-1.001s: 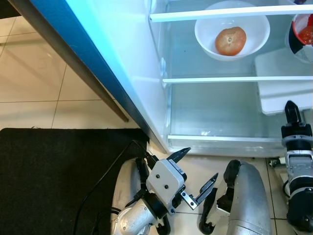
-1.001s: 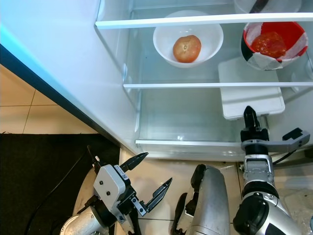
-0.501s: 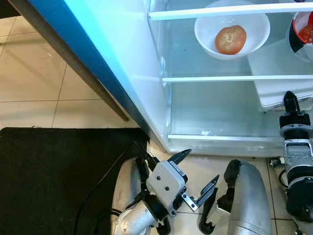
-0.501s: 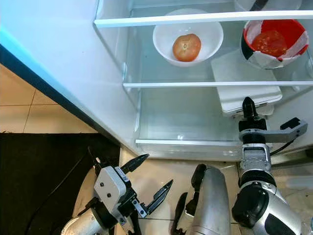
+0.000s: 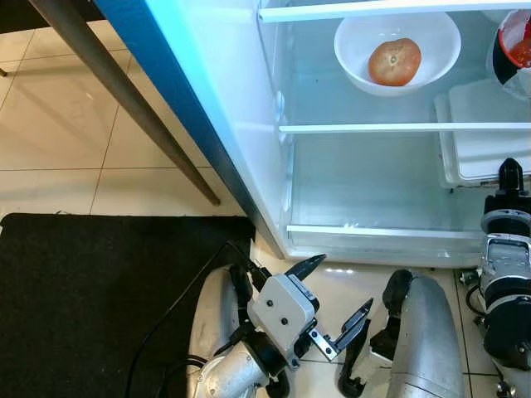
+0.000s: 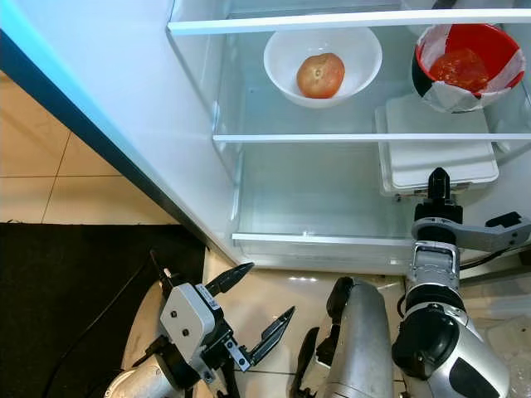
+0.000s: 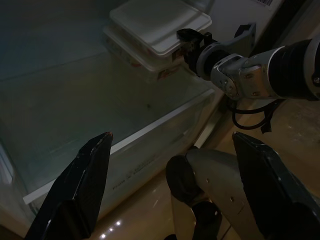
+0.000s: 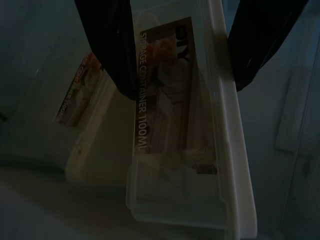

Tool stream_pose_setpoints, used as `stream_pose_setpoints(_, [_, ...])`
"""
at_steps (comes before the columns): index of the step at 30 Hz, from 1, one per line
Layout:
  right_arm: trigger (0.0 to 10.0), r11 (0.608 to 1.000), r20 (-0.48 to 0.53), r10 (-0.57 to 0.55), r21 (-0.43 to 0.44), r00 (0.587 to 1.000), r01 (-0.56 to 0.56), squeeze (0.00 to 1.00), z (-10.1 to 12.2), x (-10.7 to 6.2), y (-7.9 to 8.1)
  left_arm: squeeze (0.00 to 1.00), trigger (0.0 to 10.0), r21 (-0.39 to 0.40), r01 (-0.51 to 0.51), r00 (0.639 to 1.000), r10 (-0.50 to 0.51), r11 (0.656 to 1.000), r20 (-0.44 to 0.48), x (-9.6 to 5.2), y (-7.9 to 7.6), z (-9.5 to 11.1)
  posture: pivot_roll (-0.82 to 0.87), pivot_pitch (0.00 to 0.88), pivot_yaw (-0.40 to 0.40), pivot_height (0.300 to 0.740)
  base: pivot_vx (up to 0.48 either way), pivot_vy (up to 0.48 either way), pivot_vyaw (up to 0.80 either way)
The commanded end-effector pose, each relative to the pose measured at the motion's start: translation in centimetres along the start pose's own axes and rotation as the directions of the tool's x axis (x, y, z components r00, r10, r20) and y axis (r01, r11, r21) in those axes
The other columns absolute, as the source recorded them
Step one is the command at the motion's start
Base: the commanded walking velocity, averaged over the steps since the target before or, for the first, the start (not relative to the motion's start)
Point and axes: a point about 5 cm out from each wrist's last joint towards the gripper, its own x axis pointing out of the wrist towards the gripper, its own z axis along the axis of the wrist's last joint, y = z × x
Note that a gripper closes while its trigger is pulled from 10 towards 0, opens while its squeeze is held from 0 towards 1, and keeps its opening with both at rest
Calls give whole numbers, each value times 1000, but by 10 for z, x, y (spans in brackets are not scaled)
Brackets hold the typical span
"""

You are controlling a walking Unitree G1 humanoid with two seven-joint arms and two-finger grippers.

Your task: Restocking fridge

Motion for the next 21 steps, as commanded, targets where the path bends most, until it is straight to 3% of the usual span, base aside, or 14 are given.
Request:
stream_pose_setpoints(1, [10000, 991, -37, -136, -14, 990, 136, 0, -9, -18, -26, 0, 10000, -16, 16, 1000, -17, 1000, -11, -5, -5, -1, 213, 443, 109, 300, 0, 0, 0])
stream_pose_setpoints(2, [10000, 991, -60, -132, -16, 989, 131, 0, -13, -18, -25, 0, 10000, -15, 17, 1000, -17, 1000, -11, -5, -5, -1, 213, 443, 109, 300, 0, 0, 0])
stream_pose_setpoints(3, [10000, 992, -78, -128, -27, 989, 126, 541, -17, -19, -24, 0, 10000, -15, 17, 1000, -17, 1000, -11, -5, -5, -1, 213, 443, 110, 300, 0, 0, 0])
stream_pose_setpoints(4, [10000, 992, -90, -126, -35, 988, 123, 541, -19, -19, -24, 0, 10000, -14, 17, 1000, -17, 1000, -12, -5, -5, -1, 213, 443, 110, 300, 0, 0, 0])
stream_pose_setpoints(5, [10000, 991, -95, -127, -41, 987, 124, 745, -20, -19, -23, 0, 10000, -14, 17, 1000, -17, 1000, -12, -5, -5, -1, 213, 443, 110, 300, 0, 0, 0])
stream_pose_setpoints(6, [10000, 991, -95, -127, -41, 987, 124, 745, -20, -19, -23, 0, 10000, -14, 17, 1000, -17, 1000, -12, -5, -5, -1, 213, 443, 110, 300, 0, 0, 0])
stream_pose_setpoints(7, [10000, 991, -95, -130, -47, 987, 126, 1000, -20, -18, -23, 0, 10000, -14, 18, 1000, -18, 1000, -13, -5, -5, -1, 213, 443, 110, 300, 0, 0, 0])
stream_pose_setpoints(13, [10000, 984, -100, -135, -128, 986, 122, 1000, -16, -13, -18, 0, 10000, -16, 20, 1000, -20, 1000, -11, -5, -6, -2, 203, 441, 105, 300, 0, 0, 0])
stream_pose_setpoints(21, [10000, 986, -132, -93, -148, 987, 73, 1000, -12, -13, -18, 0, 10000, -21, 26, 1000, -27, 999, -6, -2, -7, -3, 178, 436, 97, 300, 0, 0, 0])
